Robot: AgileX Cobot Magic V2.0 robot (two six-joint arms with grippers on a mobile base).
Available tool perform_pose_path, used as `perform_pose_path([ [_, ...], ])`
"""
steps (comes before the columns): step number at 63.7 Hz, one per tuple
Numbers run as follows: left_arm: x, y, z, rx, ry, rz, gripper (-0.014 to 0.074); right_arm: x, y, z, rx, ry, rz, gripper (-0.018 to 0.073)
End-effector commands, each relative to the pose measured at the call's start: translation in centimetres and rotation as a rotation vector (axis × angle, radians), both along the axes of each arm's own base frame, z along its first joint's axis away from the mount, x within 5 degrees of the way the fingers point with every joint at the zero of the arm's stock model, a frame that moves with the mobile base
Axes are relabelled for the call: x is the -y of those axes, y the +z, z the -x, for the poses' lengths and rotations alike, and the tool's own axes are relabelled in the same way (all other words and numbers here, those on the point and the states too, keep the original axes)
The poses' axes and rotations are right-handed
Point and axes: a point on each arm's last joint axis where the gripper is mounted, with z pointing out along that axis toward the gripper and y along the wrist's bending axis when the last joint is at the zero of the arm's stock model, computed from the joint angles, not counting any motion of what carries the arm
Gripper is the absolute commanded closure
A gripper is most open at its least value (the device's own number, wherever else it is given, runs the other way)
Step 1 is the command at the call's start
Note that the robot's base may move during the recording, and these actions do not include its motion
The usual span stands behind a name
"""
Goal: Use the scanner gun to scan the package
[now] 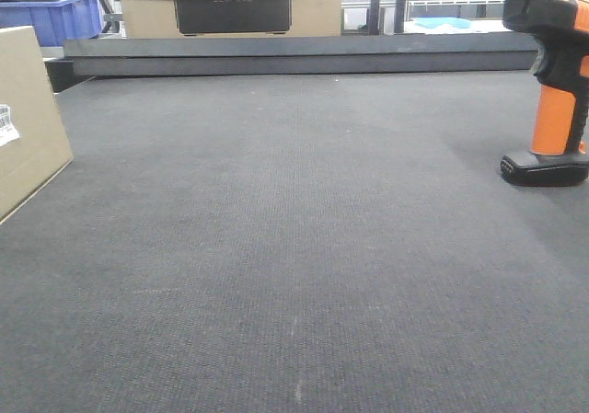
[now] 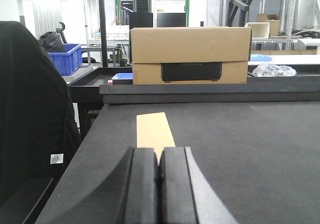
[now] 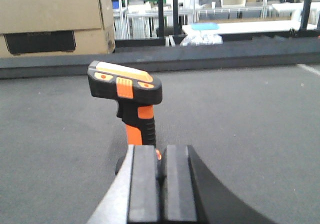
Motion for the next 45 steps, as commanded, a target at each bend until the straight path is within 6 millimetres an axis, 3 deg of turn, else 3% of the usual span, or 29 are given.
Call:
perform_pose_path([
  [1, 0.0, 0.0, 0.1, 0.015, 0.001, 0.005, 0.0697, 0.1, -0.5, 0.2, 0.105, -0.008, 0.02, 0.0727],
  [12, 0.0, 0.0, 0.1, 0.015, 0.001, 0.005, 0.0697, 0.0, -1.9, 0.8, 0.099, 0.005, 0.02, 0.0727],
  [45, 0.0, 0.0, 0.1, 0.015, 0.001, 0.005, 0.0697, -0.4, -2.5, 1.0, 0.045, 0.063, 0.02, 0.0727],
])
